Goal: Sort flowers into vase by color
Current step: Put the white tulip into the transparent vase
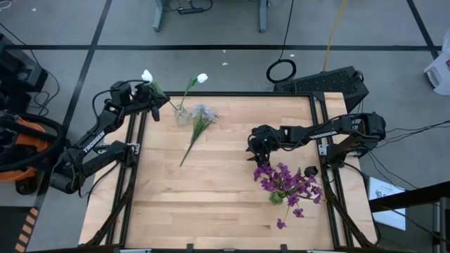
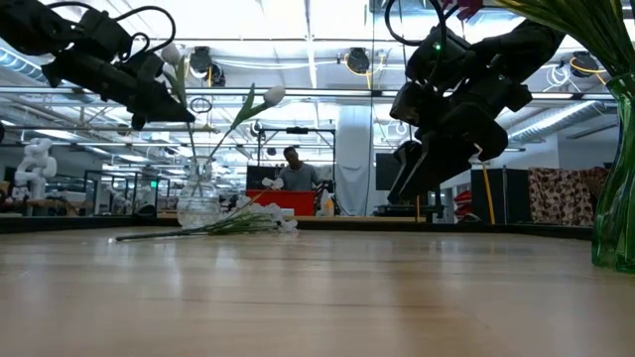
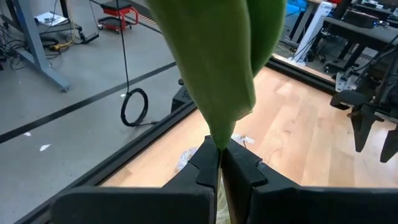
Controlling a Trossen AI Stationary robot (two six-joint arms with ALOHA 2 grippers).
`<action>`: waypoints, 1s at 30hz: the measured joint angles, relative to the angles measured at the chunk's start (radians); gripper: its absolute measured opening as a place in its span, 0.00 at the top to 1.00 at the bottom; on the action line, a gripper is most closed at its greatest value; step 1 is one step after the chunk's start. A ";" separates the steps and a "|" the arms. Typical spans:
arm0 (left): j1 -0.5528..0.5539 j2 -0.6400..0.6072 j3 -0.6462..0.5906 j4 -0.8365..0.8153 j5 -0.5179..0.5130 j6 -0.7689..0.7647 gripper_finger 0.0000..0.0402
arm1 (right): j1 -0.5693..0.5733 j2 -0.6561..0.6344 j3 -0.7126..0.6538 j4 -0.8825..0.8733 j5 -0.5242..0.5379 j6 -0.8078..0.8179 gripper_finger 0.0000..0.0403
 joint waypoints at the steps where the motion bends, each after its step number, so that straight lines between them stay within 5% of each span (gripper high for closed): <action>1: -0.004 0.000 0.000 0.000 0.000 0.000 0.97 | 0.000 0.000 0.000 0.000 0.000 0.000 0.52; 19: -0.044 0.000 0.000 0.000 -0.031 0.002 0.96 | 0.000 0.000 0.000 0.000 0.000 0.000 0.52; 30: -0.044 0.000 0.000 -0.018 -0.064 0.000 0.75 | 0.000 0.000 0.000 0.000 0.000 0.000 0.52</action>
